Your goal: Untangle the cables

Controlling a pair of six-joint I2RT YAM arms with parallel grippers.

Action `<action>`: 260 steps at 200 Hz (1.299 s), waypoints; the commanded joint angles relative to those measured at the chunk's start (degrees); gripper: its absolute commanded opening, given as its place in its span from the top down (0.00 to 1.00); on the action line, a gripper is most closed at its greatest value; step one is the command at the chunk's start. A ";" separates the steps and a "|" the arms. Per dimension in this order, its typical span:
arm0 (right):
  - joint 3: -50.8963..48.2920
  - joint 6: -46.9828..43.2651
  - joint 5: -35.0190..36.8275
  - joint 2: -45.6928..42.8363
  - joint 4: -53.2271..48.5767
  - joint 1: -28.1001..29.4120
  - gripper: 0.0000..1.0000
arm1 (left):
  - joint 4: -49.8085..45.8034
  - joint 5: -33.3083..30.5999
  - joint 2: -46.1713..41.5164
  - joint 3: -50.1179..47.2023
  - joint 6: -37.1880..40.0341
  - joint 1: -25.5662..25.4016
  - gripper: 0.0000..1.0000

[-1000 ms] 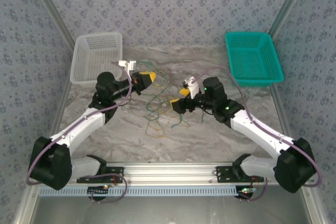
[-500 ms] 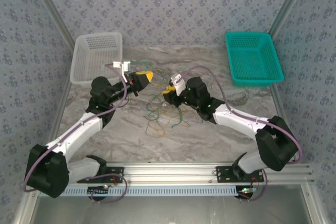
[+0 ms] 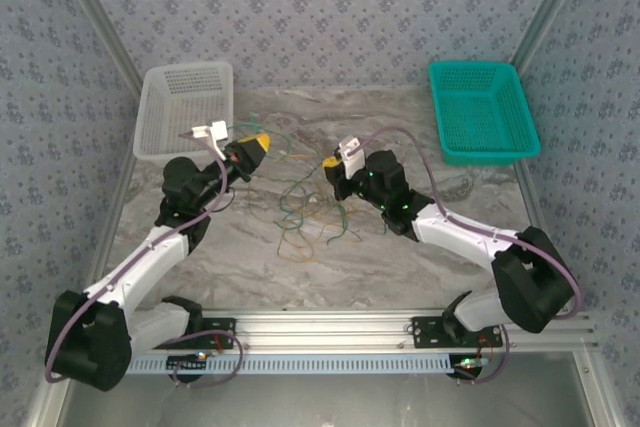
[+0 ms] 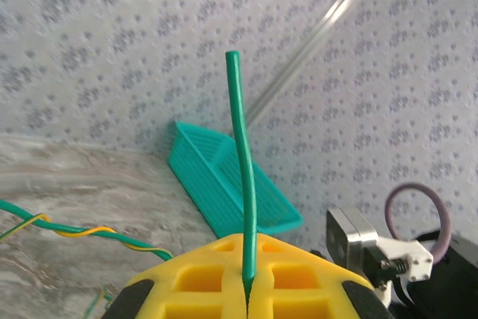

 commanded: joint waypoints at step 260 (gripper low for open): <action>-0.54 19.07 10.10 -33.98 -29.05 -26.16 1.00 | -23.60 -22.35 -21.88 -9.10 6.58 18.65 1.00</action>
